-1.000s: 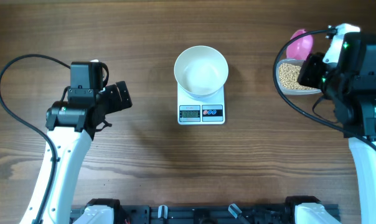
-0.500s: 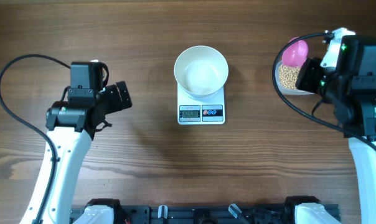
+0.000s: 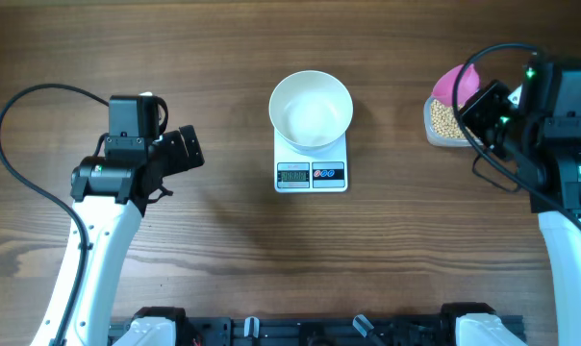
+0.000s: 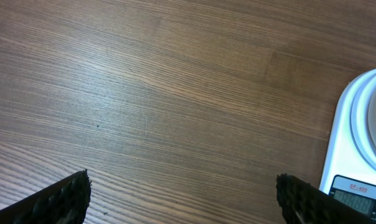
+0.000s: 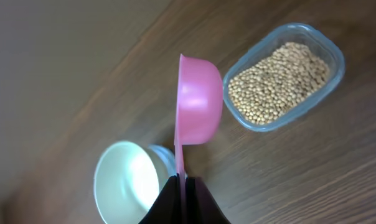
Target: Scoop item into bowl and weigh 150g on scale
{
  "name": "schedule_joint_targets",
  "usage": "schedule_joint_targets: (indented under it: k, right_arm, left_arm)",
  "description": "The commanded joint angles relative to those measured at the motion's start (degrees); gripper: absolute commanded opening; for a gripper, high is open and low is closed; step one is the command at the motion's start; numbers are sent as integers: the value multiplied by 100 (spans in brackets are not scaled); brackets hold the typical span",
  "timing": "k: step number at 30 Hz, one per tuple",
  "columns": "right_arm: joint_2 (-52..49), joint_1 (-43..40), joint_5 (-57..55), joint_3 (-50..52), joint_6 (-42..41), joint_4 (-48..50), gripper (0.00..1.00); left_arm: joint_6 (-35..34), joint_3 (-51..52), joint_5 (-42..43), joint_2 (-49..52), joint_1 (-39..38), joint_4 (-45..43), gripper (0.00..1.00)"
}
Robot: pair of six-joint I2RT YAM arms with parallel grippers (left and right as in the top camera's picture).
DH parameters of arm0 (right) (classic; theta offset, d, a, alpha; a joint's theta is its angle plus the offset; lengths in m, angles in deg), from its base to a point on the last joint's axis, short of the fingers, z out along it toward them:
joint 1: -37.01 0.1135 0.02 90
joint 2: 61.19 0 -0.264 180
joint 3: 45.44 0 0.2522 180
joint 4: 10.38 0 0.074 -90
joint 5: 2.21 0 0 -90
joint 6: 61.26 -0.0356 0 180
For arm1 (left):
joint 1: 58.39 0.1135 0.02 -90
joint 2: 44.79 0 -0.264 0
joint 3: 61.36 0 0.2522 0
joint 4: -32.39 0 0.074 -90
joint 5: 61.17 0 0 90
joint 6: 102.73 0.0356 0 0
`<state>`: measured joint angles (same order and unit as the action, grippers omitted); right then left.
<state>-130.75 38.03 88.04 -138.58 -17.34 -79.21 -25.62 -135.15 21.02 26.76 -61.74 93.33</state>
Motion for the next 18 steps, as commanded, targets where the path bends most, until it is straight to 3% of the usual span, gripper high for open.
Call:
schedule_joint_targets:
  k: [1,9,18]
  right_arm:
    - [-48,-13,-557,-87,-1119,59,4]
    - [-46,-13,-581,-87,-1585,103,4]
    - [-46,-13,-584,-87,-1543,103,4]
  left_arm:
    - [4,2,26,-52,26,4,100]
    - [4,2,26,-52,26,4,100]
    - [4,2,26,-52,26,2,100]
